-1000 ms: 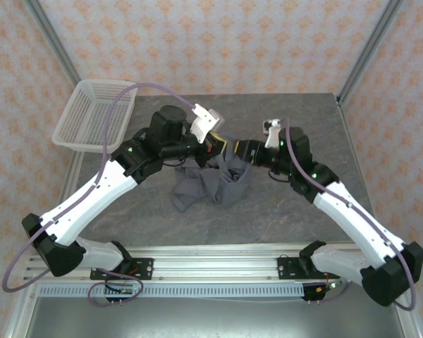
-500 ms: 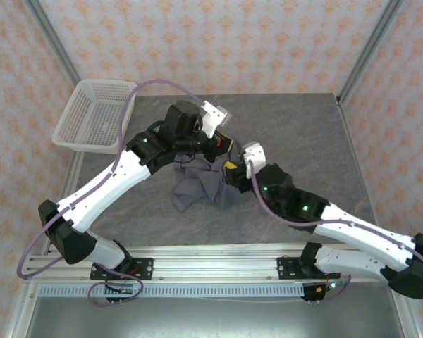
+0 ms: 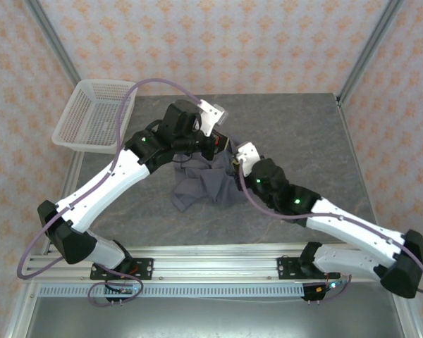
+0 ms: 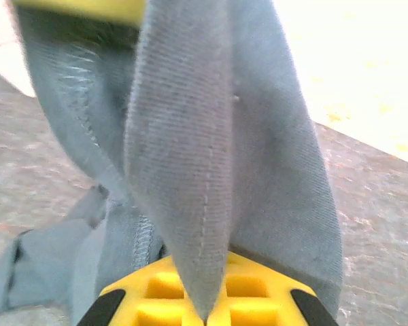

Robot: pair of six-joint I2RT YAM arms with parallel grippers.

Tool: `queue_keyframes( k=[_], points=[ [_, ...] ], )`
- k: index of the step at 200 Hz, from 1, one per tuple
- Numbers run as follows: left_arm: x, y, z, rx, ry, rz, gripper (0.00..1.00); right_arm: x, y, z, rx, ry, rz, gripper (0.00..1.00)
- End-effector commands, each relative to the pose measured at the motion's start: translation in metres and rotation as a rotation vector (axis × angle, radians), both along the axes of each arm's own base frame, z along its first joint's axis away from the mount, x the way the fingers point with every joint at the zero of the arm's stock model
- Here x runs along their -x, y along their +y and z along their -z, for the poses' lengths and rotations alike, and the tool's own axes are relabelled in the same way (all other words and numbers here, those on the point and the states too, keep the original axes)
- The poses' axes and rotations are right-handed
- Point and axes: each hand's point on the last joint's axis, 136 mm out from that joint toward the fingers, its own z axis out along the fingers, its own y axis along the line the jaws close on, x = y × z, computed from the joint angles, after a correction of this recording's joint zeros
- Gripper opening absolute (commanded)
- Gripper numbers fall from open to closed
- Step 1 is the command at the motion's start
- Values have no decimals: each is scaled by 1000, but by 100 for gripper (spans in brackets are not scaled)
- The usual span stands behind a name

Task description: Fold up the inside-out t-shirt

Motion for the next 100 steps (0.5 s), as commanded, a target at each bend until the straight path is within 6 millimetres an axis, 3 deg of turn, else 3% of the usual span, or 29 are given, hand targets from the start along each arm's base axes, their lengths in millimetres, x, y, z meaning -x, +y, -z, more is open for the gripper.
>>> queue_keyframes(
  k=[1, 41, 67, 100],
  points=[
    [-26, 35, 22, -21, 81, -160, 0, 37, 7, -64, -309, 20, -201, 0],
    [-37, 33, 43, -6, 128, -163, 0, 66, 29, -85, -490, 127, -409, 0],
    [-48, 54, 63, -95, 121, -245, 0, 67, 36, -87, -530, 137, -440, 0],
    [-51, 63, 63, -98, 118, -254, 0, 64, 36, -99, -587, 119, -443, 0]
  ],
)
